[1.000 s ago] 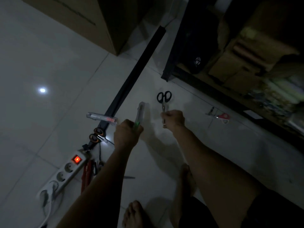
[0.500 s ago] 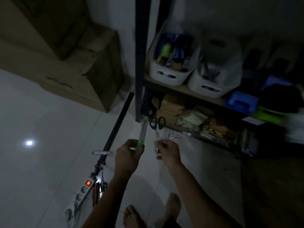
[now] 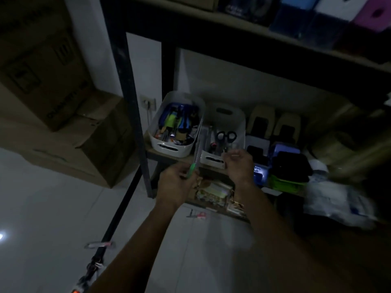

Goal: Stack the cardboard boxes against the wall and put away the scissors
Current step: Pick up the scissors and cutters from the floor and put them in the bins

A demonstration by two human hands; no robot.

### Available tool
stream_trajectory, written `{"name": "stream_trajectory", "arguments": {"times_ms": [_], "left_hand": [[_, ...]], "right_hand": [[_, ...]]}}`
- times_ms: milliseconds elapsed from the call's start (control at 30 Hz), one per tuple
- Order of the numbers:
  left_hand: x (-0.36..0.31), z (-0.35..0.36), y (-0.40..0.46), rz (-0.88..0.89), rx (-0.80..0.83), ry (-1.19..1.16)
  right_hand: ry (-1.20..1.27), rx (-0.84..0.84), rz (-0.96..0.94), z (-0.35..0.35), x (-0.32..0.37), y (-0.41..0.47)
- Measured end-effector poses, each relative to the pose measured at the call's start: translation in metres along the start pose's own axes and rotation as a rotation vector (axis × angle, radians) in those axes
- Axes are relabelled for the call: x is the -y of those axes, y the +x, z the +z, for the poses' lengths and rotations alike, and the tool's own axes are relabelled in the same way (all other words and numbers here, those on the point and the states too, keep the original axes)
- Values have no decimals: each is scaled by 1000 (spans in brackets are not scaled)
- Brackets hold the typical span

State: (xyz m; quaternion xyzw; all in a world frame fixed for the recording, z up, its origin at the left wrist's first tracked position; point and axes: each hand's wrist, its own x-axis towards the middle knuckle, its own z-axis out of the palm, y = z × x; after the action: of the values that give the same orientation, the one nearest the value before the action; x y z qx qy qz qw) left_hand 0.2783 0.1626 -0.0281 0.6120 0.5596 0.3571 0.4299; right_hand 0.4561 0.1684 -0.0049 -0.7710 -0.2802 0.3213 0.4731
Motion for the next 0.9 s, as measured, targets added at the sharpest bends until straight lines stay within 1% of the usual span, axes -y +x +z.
{"name": "stream_trajectory", "arguments": {"times_ms": [100,233,333,400,467,533,600,633,733,800,833,900], "left_hand": [[-11,13,24,0,2,23],[-11,29,43,-20,8,83],[-14,31,48,0,-3,80],[-19,31,51,22,-6,67],[-24,30,54,38,-22,75],[-27,30,57,52,-26,84],[-30,31,60,64,-28,85],[-32,32,61,68,-41,87],[-36,33,66,61,-79,81],[-40,34,68,90,-86,107],[-41,35,71,109,-88,135],[-40,37,77,141,-96,198]], "right_hand": [[-87,9,50,6,-2,29],[-166,-42,31,9,0,43],[-206,-31,50,5,1,52],[-201,28,80,-3,3,59],[-122,138,113,-14,9,60],[-126,219,113,-25,14,62],[-112,191,78,-31,15,66],[-59,156,65,-32,14,68],[204,21,62,-31,13,73],[308,-71,41,-28,15,80],[316,-86,35,-25,16,85],[270,-61,27,-16,19,95]]}}
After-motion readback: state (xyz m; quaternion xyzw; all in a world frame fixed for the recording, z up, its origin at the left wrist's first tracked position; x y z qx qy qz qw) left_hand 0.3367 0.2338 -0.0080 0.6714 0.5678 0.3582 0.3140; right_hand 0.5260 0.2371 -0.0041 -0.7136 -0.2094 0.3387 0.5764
